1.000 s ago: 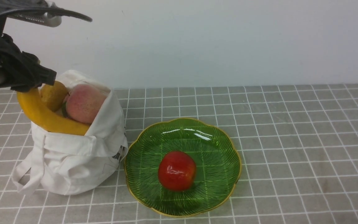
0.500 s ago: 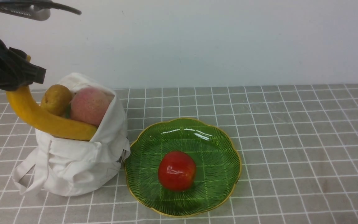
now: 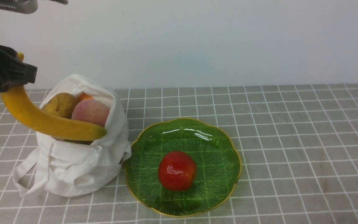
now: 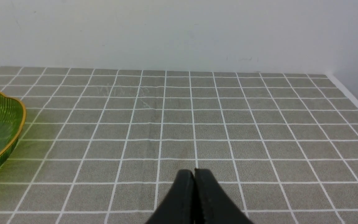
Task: Take the fruit out of the bag on the grey coffee tablecloth and place them on the plate.
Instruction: 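Place the banana on the plate with the left gripper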
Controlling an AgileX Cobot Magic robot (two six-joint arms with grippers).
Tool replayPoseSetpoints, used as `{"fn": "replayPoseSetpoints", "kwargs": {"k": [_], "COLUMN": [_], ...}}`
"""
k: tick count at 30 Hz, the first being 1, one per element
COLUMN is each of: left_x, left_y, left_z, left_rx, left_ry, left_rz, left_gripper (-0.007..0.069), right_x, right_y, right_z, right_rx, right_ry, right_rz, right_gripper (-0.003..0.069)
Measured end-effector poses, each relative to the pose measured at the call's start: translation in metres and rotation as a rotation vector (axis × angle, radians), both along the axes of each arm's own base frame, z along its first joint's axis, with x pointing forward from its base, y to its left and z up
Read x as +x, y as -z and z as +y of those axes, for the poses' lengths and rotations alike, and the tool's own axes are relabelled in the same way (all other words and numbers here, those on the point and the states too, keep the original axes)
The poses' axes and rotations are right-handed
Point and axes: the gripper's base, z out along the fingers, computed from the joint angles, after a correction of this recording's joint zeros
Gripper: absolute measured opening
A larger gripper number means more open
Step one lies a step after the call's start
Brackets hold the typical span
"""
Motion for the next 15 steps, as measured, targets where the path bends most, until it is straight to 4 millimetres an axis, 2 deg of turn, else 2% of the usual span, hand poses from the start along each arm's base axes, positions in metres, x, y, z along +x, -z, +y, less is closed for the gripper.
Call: {"fn": "replayPoseSetpoints", "kwargs": {"k": [4, 9, 11, 15], "left_x": [-0.009, -0.016, -0.015, -0.002], "left_y": [-0.007, -0.016, -0.018, -0.013], "left_z": [-0.006, -0.019, -0.027, -0.036], "left_rx": [-0.062, -0.240, -0.336, -0.390], "left_ry": [0.044, 0.092, 0.141, 0.214], "left_rz": [-0.025, -0.050, -0.055, -0.057], "left_gripper": [0.0234, 0.0234, 0.0234, 0.0234], "right_x": [0.000, 0.000, 0.000, 0.000], "right_y": [0.000, 0.000, 0.000, 0.000], "right_z": [0.000, 0.000, 0.000, 0.000], "right_rx": [0.000, 0.000, 0.000, 0.000], "right_ry": [0.000, 0.000, 0.000, 0.000], "right_rz": [0.000, 0.000, 0.000, 0.000], "right_gripper": [-0.0015, -0.0015, -0.0015, -0.0015]}}
